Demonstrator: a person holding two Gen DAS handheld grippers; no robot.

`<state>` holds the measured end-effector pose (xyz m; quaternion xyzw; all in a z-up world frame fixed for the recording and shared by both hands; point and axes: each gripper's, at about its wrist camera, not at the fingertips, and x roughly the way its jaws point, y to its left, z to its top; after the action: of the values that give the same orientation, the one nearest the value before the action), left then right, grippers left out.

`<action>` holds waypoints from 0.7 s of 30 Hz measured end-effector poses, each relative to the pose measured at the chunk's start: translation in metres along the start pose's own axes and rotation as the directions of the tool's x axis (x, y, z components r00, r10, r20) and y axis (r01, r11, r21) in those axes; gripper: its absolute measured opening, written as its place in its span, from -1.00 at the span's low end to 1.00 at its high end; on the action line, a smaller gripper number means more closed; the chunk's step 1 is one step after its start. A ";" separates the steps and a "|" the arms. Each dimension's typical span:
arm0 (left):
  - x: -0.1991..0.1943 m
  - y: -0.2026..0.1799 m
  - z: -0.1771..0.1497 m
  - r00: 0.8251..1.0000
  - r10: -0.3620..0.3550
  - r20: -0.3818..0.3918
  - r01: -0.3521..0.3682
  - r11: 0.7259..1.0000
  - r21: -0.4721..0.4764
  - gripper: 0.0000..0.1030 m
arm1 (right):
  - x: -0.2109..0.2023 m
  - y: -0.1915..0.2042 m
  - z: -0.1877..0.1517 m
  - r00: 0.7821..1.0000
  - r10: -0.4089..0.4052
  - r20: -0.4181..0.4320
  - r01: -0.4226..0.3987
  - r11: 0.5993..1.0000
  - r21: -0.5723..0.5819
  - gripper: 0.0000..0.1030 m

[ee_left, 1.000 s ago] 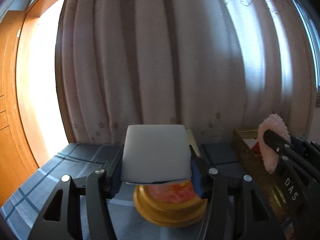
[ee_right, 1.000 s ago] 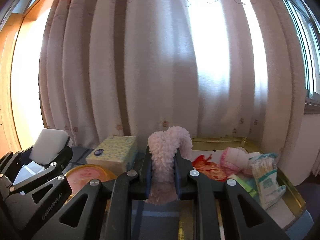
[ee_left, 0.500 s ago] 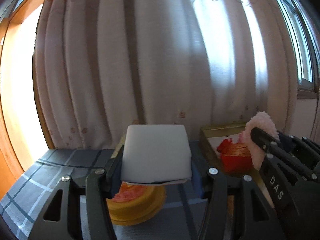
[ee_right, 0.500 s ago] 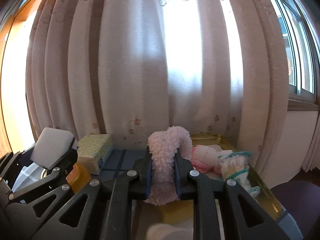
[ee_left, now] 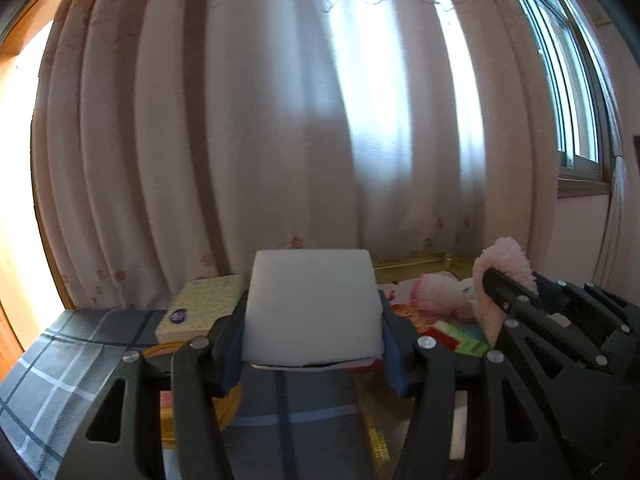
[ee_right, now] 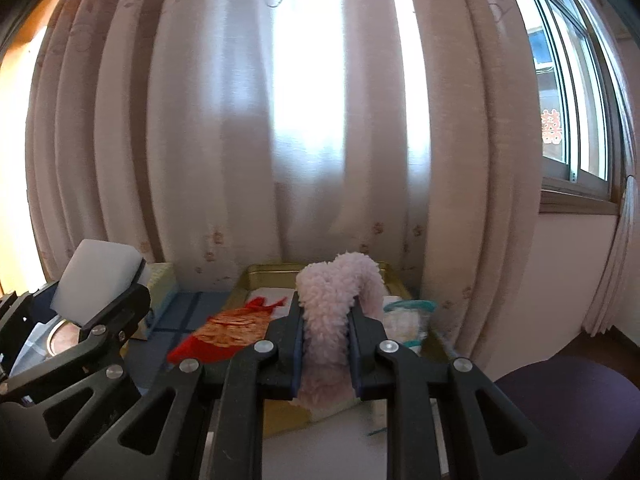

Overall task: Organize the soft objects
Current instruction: 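Carry the pink puff and white sponge over the gold tray with both tools, then open both tools to drop the puff and sponge into the tray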

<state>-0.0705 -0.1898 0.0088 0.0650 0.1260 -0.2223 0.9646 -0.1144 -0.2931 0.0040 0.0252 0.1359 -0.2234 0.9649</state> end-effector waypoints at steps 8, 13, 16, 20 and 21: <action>0.009 -0.026 0.008 0.997 -0.069 -0.021 0.069 0.998 -0.017 0.08 | 0.009 -0.027 0.010 0.998 -0.055 -0.027 0.054 0.998 -0.036 -0.61; 0.016 -0.037 0.011 0.995 -0.090 -0.035 0.089 0.996 -0.028 0.08 | 0.016 -0.039 0.018 0.996 -0.073 -0.051 0.070 0.996 -0.056 -0.61; 0.024 -0.041 0.011 0.991 -0.113 -0.068 0.110 0.993 -0.048 0.08 | 0.028 -0.047 0.026 0.994 -0.060 -0.089 0.056 0.997 -0.055 -0.61; 0.035 -0.042 0.008 0.986 -0.117 -0.117 0.112 0.992 -0.056 0.09 | 0.048 -0.055 0.036 0.989 -0.036 -0.146 0.026 0.997 -0.069 -0.61; 0.038 -0.042 0.007 0.984 -0.121 -0.131 0.114 0.992 -0.055 0.08 | 0.053 -0.056 0.039 0.987 -0.027 -0.157 0.016 0.997 -0.073 -0.61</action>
<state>-0.0544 -0.2443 0.0022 0.0494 0.1992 -0.2708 0.9405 -0.0836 -0.3704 0.0278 0.0067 0.2203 -0.2261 0.9488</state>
